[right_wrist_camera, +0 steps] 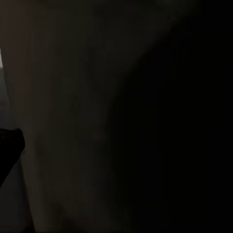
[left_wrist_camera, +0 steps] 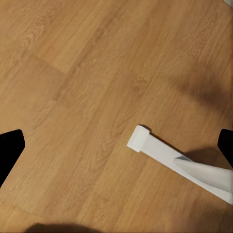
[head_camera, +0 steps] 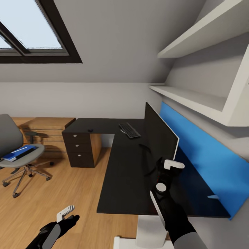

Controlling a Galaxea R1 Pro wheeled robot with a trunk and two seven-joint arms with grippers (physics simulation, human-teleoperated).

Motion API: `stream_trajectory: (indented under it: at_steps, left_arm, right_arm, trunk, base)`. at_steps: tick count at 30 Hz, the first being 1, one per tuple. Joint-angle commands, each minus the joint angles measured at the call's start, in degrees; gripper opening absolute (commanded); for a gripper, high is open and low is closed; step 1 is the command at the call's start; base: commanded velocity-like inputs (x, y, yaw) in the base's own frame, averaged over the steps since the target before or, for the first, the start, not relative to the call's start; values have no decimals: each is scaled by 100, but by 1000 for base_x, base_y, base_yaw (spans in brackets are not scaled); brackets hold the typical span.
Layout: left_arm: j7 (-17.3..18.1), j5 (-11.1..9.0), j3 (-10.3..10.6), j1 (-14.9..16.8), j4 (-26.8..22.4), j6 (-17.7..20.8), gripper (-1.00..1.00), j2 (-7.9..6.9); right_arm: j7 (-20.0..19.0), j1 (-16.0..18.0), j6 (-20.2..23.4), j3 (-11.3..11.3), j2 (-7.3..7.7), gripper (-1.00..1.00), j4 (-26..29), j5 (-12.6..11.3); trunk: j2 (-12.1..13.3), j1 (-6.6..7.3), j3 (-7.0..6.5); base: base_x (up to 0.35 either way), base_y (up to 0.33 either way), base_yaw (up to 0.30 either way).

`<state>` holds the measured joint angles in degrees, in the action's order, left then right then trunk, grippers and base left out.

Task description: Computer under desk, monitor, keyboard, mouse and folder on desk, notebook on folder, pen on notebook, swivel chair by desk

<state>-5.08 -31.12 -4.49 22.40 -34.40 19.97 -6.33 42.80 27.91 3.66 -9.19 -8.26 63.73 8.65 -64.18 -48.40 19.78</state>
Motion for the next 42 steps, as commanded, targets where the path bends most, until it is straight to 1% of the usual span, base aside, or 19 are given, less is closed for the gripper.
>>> stream_trajectory:
  at_steps: [1,21,27,39,40,42]
  left_arm:
    - [-37,-61,-2,1,-14,33,100,0]
    - [-37,-76,-1,2,-14,33,100,0]
    - [-37,-78,-2,1,-14,33,100,0]
    - [-37,-78,1,1,-10,33,100,8]
    - [-37,-78,1,2,-10,33,100,8]
    - [-37,-78,1,1,-8,33,100,9]
  right_arm:
    - [27,4,39,-4,0,100,-1,40]
    - [27,4,39,-4,0,100,-1,40]
    - [27,4,39,-4,0,100,-1,36]
    - [6,4,39,-19,5,100,-98,32]
    - [-74,4,39,-16,7,100,-124,31]
    - [-550,4,17,-7,14,100,-153,35]
  trunk:
    - [-4,0,7]
    - [-4,0,7]
    - [-4,0,7]
    - [-4,0,7]
    - [-4,0,7]
    - [-4,0,7]
  base:
    - [0,-79,0]
    - [0,-8,0]
    - [-81,127,0]
    - [-6,9,0]
    - [0,0,0]
    - [0,0,0]
